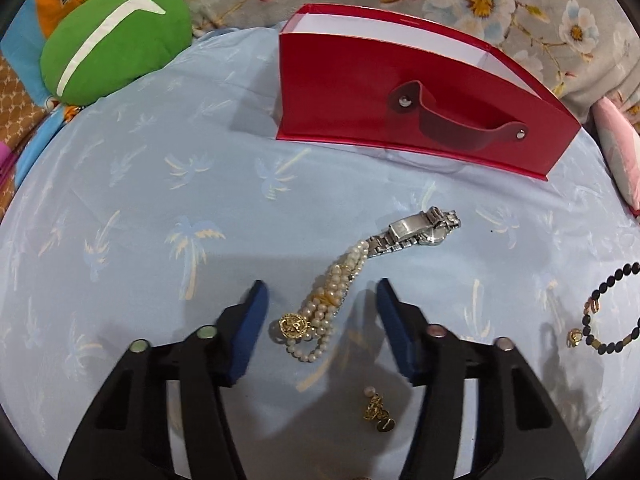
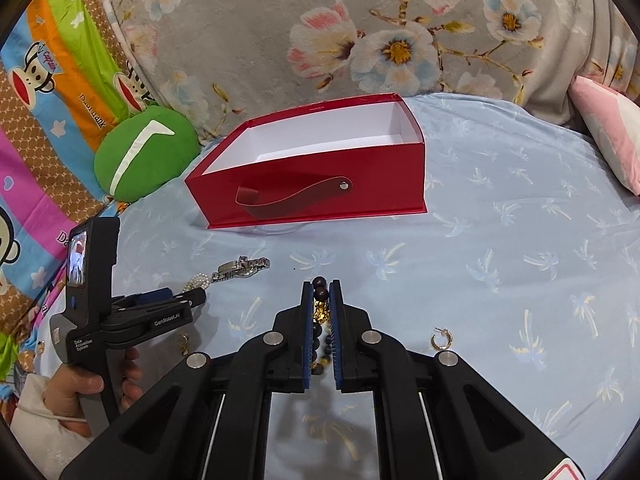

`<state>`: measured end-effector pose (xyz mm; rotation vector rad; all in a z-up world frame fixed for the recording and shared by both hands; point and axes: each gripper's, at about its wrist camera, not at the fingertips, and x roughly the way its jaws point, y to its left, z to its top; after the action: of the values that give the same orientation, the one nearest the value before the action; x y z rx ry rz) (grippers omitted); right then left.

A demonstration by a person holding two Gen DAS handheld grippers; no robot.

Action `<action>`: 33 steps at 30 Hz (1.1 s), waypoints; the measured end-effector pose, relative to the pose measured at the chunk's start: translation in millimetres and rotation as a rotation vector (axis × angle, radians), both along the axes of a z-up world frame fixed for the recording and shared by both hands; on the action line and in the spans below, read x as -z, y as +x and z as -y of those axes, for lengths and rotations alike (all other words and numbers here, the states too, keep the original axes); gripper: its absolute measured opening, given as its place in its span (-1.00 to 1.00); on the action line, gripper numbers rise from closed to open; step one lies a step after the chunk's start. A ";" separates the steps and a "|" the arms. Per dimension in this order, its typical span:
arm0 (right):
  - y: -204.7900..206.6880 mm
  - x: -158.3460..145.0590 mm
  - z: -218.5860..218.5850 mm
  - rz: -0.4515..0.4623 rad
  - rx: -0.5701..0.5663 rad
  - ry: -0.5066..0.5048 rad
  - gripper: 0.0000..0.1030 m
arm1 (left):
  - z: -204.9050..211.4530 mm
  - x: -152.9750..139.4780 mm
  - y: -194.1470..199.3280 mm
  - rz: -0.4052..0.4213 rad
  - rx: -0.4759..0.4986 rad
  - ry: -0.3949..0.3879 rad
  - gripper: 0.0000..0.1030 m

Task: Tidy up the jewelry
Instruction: 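Grasp the pearl necklace with the left gripper while the right carries the bracelet to the box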

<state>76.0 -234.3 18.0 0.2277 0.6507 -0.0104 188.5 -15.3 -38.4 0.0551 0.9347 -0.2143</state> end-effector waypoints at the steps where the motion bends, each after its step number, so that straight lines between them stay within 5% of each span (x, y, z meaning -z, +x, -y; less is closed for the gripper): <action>1: 0.5 0.9 -0.2 -0.002 -0.001 0.002 -0.86 | 0.6 -0.7 -0.7 -0.001 0.006 0.000 -0.40; 5: 2.3 1.3 -2.9 -0.001 -0.010 0.005 -0.86 | -6.2 -8.4 -4.4 -0.020 0.018 -0.057 -0.67; 19: 7.9 -41.3 -9.1 0.112 -0.046 -0.004 -0.86 | -14.8 -110.9 -41.3 0.186 0.080 -0.159 -0.69; 33: 80.2 -131.7 6.0 0.315 -0.045 -0.098 -0.86 | 24.0 -196.1 17.6 0.396 0.127 -0.165 -0.69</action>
<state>156.2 -240.2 149.6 0.1165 0.3400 0.0364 206.1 -39.2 157.7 0.0035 0.5169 -0.3824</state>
